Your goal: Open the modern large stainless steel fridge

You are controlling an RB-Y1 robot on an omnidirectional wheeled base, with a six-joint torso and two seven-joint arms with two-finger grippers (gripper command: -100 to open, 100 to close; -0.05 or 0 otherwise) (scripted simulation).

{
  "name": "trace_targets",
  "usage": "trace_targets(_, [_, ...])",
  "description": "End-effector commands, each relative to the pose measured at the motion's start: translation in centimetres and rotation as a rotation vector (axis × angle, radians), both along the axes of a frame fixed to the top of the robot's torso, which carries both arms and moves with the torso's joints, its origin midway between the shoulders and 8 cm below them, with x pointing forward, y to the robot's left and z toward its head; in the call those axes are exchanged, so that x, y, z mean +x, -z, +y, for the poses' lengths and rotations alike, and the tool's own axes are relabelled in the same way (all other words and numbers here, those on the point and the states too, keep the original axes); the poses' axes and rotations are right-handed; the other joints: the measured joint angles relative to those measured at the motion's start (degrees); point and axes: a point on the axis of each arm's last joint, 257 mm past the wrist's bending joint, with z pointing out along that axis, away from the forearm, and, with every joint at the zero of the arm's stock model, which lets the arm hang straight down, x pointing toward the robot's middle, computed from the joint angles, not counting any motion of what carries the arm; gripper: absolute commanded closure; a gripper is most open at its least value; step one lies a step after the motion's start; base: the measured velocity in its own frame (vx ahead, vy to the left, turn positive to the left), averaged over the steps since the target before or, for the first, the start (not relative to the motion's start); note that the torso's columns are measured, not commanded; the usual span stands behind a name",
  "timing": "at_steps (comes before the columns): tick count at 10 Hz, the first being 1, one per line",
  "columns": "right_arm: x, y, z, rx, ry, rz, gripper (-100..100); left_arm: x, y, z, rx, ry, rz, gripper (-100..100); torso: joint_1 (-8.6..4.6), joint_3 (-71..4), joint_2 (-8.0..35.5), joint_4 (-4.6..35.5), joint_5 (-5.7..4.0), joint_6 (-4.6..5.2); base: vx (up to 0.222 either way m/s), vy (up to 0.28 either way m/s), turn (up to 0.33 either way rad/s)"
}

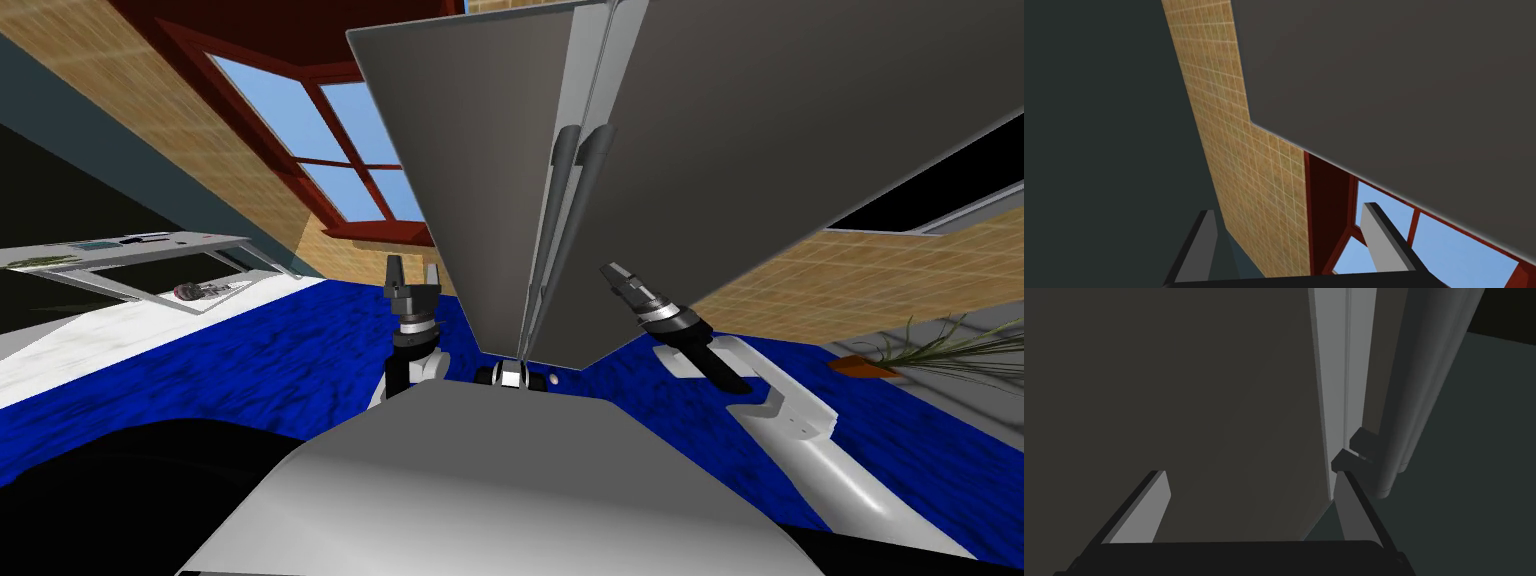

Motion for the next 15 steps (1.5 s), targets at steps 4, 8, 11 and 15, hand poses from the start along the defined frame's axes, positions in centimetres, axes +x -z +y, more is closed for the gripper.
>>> trace_targets(4, [1.3, -1.6, 0.0, -0.184, -0.002, -0.030, -100, 0.0, 0.0, 0.0, 0.000, 0.000, 0.000, 0, 0.06, -0.06, -0.07, 0.01, 0.04, -0.04, 0.035, 0.122, -0.193])
trace_targets(8, [2.5, -3.1, -0.2, -0.321, 0.010, -0.059, -100, 0.0, 0.0, 0.0, 0.000, 0.000, 0.000, 0, -0.07, 0.02, 0.02, 0.01, -0.02, 0.06, 0.020, 0.130, -0.189])
trace_targets(11, [3.6, -5.0, -0.9, -0.422, 0.037, -0.094, -100, 0.0, 0.0, 0.0, 0.000, 0.000, 0.000, 0, -0.18, 0.07, 0.11, 0.03, -0.05, 0.01, 0.008, 0.130, -0.192])
trace_targets(15, [4.2, -6.2, -0.6, -0.521, 0.039, -0.113, -100, 0.0, 0.0, 0.0, 0.000, 0.000, 0.000, 0, -0.21, 0.07, 0.09, 0.02, -0.09, 0.13, 0.010, 0.088, -0.122])
